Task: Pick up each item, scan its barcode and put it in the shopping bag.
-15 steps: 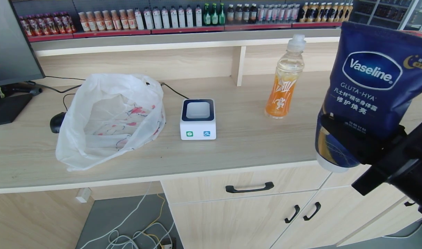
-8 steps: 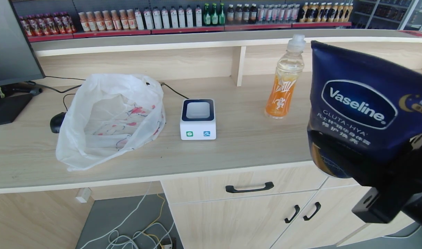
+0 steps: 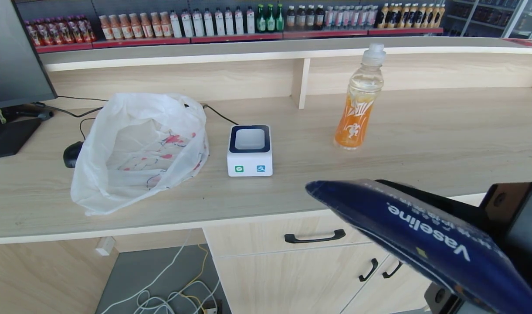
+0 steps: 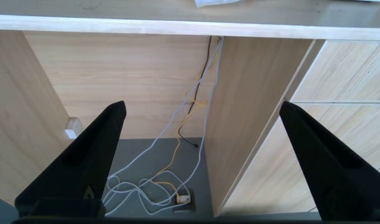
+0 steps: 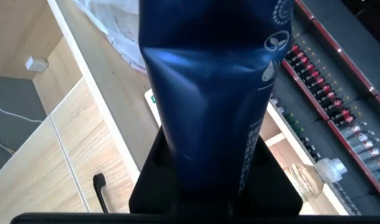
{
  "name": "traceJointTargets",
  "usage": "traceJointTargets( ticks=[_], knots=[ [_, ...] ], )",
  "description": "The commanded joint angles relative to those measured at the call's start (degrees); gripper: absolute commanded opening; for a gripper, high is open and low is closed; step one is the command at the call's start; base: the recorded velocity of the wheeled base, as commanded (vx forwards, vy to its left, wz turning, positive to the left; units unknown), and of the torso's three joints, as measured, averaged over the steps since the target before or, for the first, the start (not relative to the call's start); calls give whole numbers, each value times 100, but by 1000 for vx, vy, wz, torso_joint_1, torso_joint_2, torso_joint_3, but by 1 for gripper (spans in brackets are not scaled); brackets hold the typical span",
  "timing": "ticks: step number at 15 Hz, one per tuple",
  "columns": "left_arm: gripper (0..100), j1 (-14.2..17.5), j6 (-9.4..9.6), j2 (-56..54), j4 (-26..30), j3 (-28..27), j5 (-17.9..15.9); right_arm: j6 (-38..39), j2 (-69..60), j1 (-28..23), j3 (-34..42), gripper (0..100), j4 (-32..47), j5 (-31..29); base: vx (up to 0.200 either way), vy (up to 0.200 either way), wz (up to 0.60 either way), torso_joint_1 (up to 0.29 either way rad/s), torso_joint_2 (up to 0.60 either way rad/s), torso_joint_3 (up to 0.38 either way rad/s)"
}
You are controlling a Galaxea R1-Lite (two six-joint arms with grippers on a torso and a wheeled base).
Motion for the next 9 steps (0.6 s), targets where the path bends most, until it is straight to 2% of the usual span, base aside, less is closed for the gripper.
traceJointTargets(
  ticks=[1, 3, 6, 7, 9],
  knots=[
    [100, 0, -1, 0, -5, 0, 0, -219, 288, -3, -120, 0, 0, 106, 0, 0, 0, 0, 0, 0],
    [100, 0, -1, 0, -5, 0, 0, -439, 367, 313, -156, 0, 8, 123, 0, 0, 0, 0, 0, 0],
    [100, 0, -1, 0, -5, 0, 0, -606, 728, 1324, -200, 0, 8, 115, 0, 0, 0, 0, 0, 0],
    [100, 0, -1, 0, -5, 0, 0, -1019, 789, 1482, -226, 0, 0, 79, 0, 0, 0, 0, 0, 0],
    [100, 0, -1, 0, -5, 0, 0, -2126, 930, 1473, -446, 0, -299, 79, 0, 0, 0, 0, 0, 0]
  ],
)
